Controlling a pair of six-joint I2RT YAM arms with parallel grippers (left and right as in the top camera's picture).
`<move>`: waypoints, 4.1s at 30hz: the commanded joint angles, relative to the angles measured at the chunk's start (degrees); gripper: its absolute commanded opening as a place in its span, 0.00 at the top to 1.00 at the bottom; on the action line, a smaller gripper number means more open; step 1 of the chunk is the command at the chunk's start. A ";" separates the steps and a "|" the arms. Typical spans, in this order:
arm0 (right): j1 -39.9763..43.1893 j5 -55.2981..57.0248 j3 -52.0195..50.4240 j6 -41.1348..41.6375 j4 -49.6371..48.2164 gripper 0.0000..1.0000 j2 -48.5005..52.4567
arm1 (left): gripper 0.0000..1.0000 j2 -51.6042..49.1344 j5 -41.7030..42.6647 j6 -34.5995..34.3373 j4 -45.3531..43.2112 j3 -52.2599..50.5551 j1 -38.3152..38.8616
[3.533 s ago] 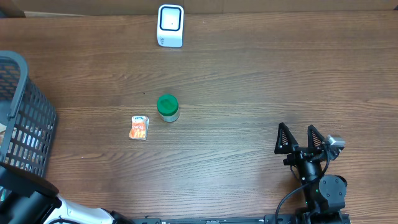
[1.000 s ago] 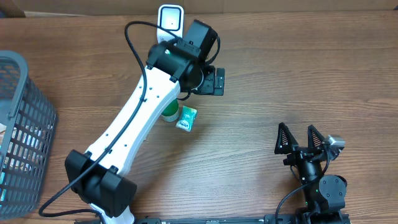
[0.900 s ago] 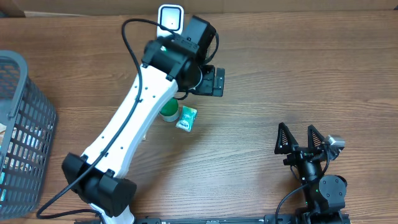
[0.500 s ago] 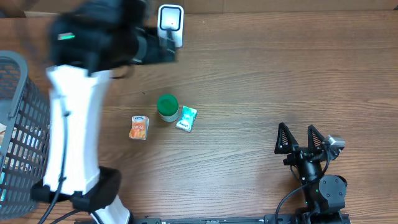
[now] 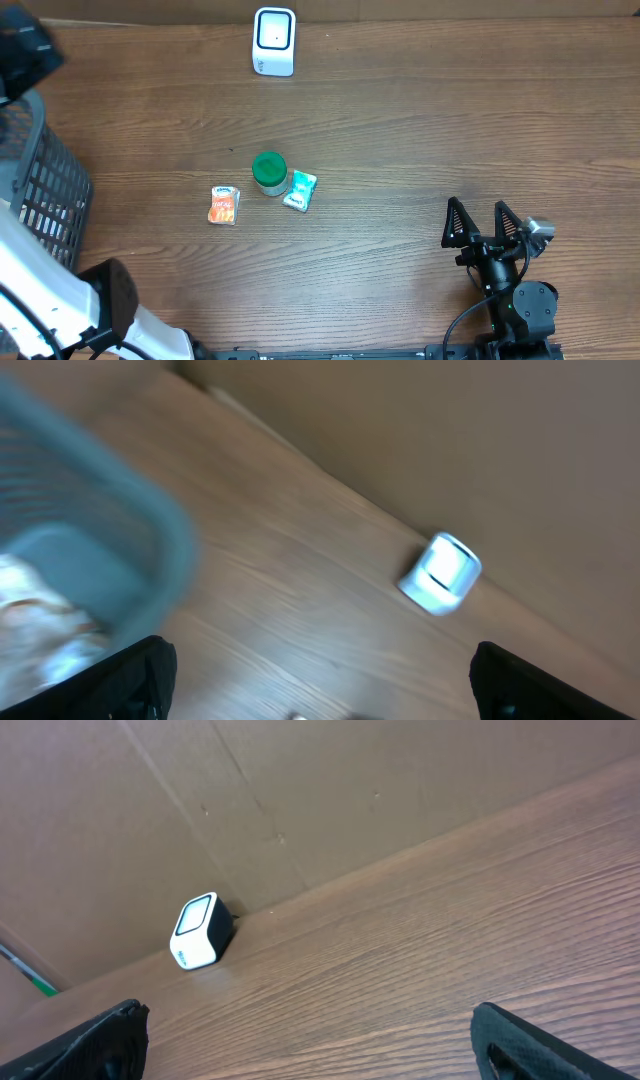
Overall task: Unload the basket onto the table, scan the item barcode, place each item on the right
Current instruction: 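Move the left gripper back into the basket toward the Pantree bag, then grasp the clear Pantree bag inside the basket with the left gripper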
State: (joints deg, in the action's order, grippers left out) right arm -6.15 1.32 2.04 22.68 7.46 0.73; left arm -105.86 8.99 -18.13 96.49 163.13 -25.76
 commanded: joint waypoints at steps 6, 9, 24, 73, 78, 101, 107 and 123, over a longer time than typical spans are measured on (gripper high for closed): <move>-0.44 -0.15 -0.39 -0.24 -0.28 0.00 -0.50 | 0.07 1.25 -1.95 1.46 0.31 -1.49 -10.91; -0.44 -0.15 -0.39 -0.24 -0.28 0.00 -0.50 | 0.05 0.94 -5.07 -0.68 0.31 -5.16 -13.20; -0.44 -0.15 -0.39 -0.24 -0.28 0.00 -0.50 | 0.04 0.00 -8.37 -3.76 -8.31 -35.69 -24.26; -0.44 -0.15 -0.39 -0.24 -0.28 0.00 -0.50 | 0.44 -9.81 -11.96 -5.66 -54.07 -86.42 -27.91; -0.44 -0.15 -0.39 -0.24 -0.28 0.00 -0.50 | 0.53 -9.33 -11.93 -5.66 -51.12 -83.82 -27.91; -0.44 -0.15 -0.39 -0.24 -0.28 0.00 -0.50 | 0.60 18.47 6.08 -7.87 -38.49 -59.56 -27.30; -0.44 -0.15 -0.39 -0.24 -0.28 0.00 -0.50 | 0.52 27.96 4.74 -10.69 -39.89 -59.52 -26.67; -0.44 -0.15 -0.39 -0.24 -0.28 0.00 -0.50 | 0.22 9.42 -5.70 -11.47 -27.02 -64.06 -28.98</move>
State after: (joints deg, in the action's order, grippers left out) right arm -6.15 1.30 2.04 22.63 7.49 0.73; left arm -92.60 5.82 -28.84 69.43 101.27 -53.39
